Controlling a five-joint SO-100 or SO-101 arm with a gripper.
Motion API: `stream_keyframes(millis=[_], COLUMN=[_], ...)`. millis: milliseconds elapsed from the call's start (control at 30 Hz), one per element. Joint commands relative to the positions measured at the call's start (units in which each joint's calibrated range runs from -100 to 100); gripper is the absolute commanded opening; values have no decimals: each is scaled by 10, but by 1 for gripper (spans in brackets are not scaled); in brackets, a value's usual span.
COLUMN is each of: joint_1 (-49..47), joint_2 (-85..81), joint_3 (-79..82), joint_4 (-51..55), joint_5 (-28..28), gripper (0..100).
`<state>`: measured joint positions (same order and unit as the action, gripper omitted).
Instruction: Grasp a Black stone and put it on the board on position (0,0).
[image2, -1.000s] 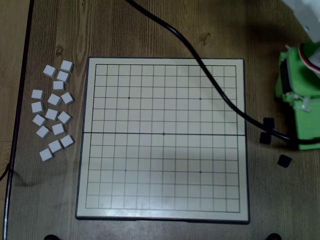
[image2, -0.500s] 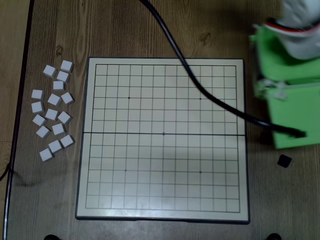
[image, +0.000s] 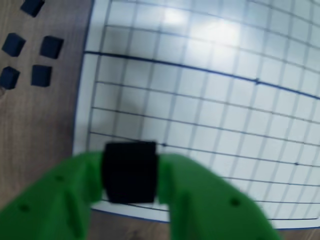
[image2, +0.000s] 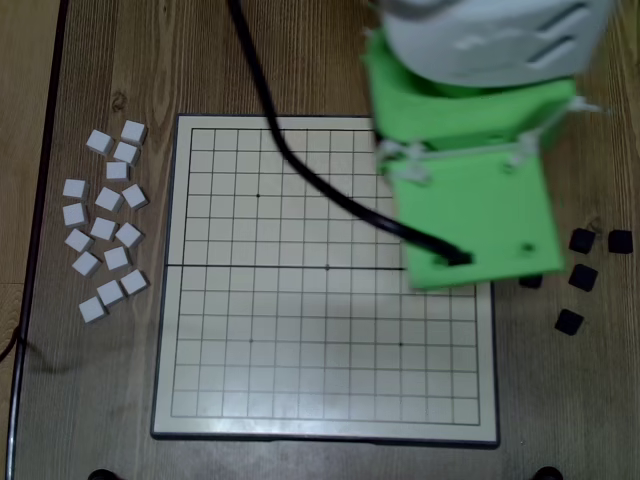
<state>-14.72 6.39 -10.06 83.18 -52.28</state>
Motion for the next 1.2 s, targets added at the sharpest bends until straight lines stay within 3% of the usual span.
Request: stream_keyframes(millis=[0, 233, 467, 1167], joint_1=[46, 133, 176, 169], joint_2=[-65, -68, -33, 19], joint_3=[-11, -11, -12, -11], joint_4=[15, 28, 19, -19], joint_5=[21, 43, 31, 33], gripper=[6, 6, 6, 6])
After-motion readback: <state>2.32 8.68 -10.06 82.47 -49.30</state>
